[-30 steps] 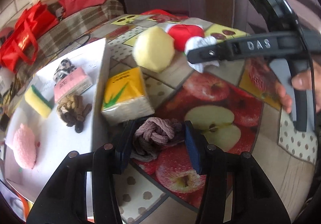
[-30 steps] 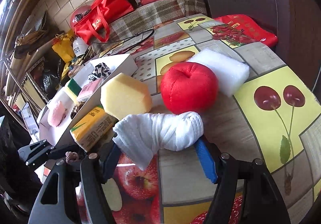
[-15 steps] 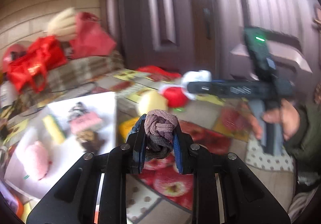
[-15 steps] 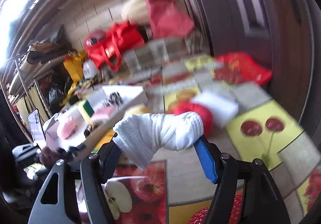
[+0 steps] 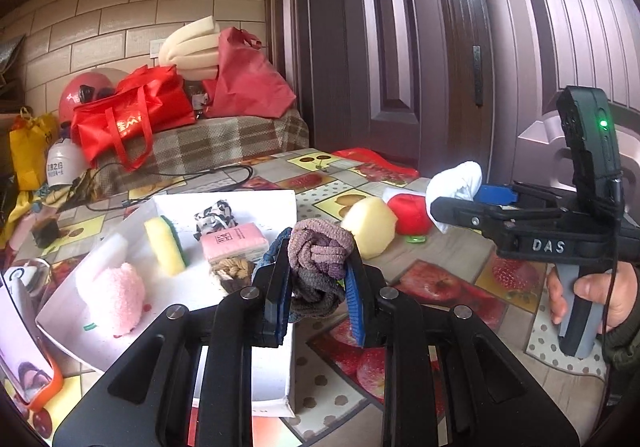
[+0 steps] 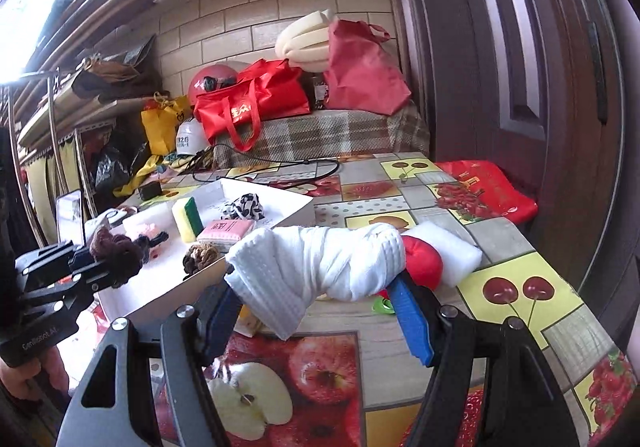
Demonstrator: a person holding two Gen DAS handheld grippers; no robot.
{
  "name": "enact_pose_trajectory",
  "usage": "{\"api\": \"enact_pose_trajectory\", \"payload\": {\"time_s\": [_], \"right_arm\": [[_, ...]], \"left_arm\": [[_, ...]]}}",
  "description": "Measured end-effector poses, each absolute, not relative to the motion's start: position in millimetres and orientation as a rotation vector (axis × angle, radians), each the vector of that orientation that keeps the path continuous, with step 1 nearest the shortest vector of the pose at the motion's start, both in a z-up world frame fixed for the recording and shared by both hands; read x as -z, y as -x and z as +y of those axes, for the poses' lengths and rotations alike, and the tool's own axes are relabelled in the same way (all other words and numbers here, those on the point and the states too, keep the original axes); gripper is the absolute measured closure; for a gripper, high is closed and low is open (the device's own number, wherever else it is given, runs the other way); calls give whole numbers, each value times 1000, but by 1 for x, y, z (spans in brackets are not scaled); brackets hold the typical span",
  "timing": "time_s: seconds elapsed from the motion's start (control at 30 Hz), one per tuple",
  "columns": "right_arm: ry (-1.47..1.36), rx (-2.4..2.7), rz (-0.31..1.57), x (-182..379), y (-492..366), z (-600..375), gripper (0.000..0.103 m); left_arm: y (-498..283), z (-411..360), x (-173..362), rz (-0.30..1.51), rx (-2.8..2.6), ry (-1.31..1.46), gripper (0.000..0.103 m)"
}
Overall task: Organize soft objects
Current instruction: 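Carry the knotted cloth and white sock into the white box and release both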
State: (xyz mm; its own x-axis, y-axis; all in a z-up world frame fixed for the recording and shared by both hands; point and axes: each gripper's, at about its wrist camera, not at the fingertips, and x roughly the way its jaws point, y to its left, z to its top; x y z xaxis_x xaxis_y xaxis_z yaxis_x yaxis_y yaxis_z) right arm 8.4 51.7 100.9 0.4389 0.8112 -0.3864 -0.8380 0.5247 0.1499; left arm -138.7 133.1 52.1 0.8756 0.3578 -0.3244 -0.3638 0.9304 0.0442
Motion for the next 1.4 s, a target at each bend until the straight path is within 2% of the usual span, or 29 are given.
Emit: {"api": "enact_pose_trajectory", "payload": {"time_s": [0.47, 1.07, 1.4], "right_arm": [[106, -1033, 442, -100, 1, 66, 33], [198, -1186, 421, -101, 46, 136, 33], [217, -1245, 454, -99, 56, 169, 33]], "left_arm": [[143, 149, -54, 316, -442, 24, 80], [170, 241, -50, 321, -687, 108, 80], [169, 252, -47, 341, -710, 132, 80]]}}
